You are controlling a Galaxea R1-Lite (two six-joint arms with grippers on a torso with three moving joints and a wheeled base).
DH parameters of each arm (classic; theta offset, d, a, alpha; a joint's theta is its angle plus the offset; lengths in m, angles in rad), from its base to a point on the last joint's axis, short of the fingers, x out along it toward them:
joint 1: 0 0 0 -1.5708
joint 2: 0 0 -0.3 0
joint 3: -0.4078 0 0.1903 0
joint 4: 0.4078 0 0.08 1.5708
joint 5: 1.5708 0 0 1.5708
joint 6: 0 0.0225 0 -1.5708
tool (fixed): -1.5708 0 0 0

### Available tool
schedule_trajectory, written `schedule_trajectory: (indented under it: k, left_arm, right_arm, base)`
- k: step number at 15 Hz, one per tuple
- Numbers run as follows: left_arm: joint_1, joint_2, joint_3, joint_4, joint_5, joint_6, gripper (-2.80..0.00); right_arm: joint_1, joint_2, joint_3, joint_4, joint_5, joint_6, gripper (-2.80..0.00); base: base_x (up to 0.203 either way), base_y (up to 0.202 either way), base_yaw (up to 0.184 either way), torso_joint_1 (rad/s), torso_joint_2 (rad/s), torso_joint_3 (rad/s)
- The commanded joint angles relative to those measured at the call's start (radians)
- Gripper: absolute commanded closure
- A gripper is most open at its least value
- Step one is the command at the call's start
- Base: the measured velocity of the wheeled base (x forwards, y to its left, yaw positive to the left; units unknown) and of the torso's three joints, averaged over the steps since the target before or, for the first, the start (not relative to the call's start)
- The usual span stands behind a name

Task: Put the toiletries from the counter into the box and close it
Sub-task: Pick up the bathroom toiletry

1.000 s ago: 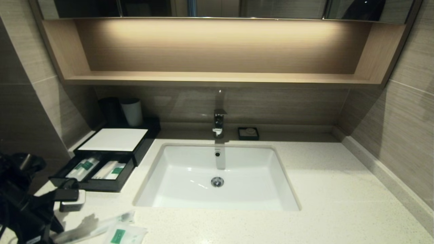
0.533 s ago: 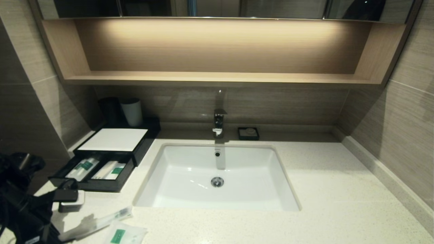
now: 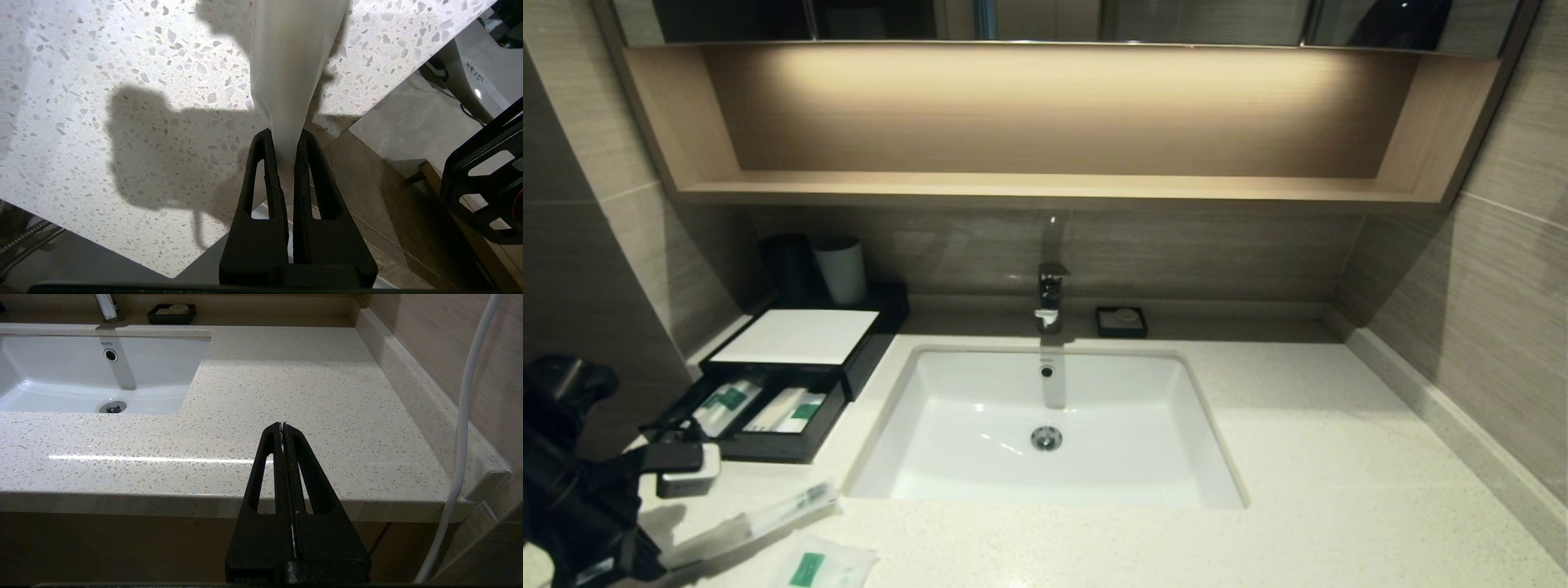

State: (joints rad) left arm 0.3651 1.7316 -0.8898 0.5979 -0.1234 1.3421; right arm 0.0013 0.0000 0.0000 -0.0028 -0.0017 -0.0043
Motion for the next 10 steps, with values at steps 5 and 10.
schedule_trajectory:
  k: [5, 10]
  left_arm:
    - [0.006, -0.075, -0.004, 0.031, -0.098, -0.045, 0.00]
    - [0.004, -0.070, -0.155, 0.199, -0.233, -0.204, 0.00]
  right_arm:
    - [0.000, -0.001, 0.001, 0.000, 0.000, 0.000, 0.00]
    - [0.000, -0.002, 0.001, 0.000, 0.000, 0.000, 0.00]
  base:
    - [0.000, 0.000, 0.000, 0.000, 0.00, 0.000]
    - [0.000, 0.000, 0.000, 0.000, 0.00, 0.000]
